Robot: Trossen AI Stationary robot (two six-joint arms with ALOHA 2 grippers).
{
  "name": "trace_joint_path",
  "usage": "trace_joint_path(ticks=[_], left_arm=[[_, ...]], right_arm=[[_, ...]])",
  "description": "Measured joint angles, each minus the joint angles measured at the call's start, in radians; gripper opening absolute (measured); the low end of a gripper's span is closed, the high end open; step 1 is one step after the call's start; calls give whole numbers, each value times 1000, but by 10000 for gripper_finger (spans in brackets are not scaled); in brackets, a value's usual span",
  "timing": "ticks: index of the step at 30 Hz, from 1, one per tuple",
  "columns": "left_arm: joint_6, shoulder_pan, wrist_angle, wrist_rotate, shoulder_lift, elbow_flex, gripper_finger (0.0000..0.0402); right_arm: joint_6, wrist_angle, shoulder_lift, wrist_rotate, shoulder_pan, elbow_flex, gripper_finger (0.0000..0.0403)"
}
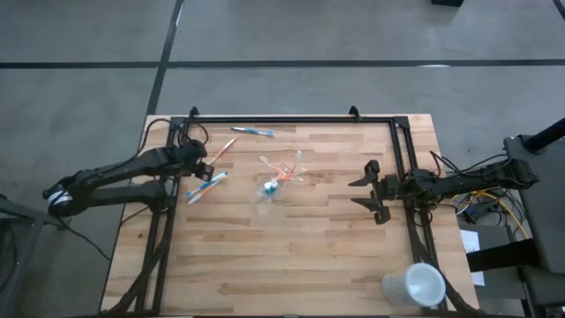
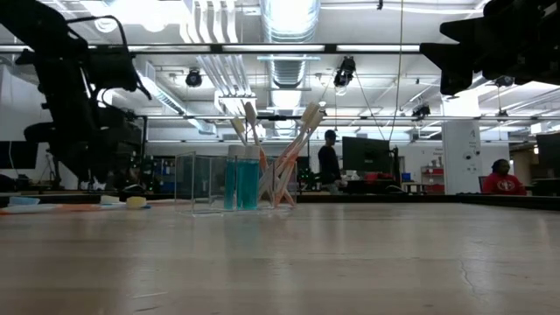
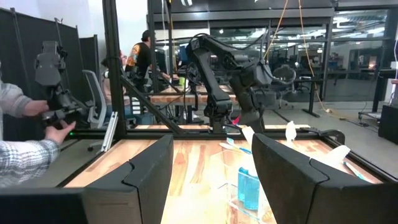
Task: Pick & Place toothbrushing station
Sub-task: Put the orange toothbrush into the transparent
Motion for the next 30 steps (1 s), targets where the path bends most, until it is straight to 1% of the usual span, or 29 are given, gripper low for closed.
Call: trace_joint_path(ticks=[3,11,16,20,22,25,28,30], left_arm=[[8,0,22,-2,13,-36,206],[22,0,198,-39,37,-94,206],[-5,-1,236,0,71,-120,206],[8,-1,255,-6,102,-122,206],[9,-1,292,-13,119,-129,206],[-35,-1,363,-9,147,-164,204],[-50,1,422,7,173,-203,197],[-50,0,451,10,179,-206,190]], right_arm=[[1,0,0,0,0,0,215],[2,0,1,0,0,0,215],[0,0,1,0,0,0,215],[1,0,1,0,0,0,215],[0,0,0,0,0,0,215],[0,0,1,0,0,0,215],[2,0,0,0,0,0,215],[0,0,0,0,0,0,215]])
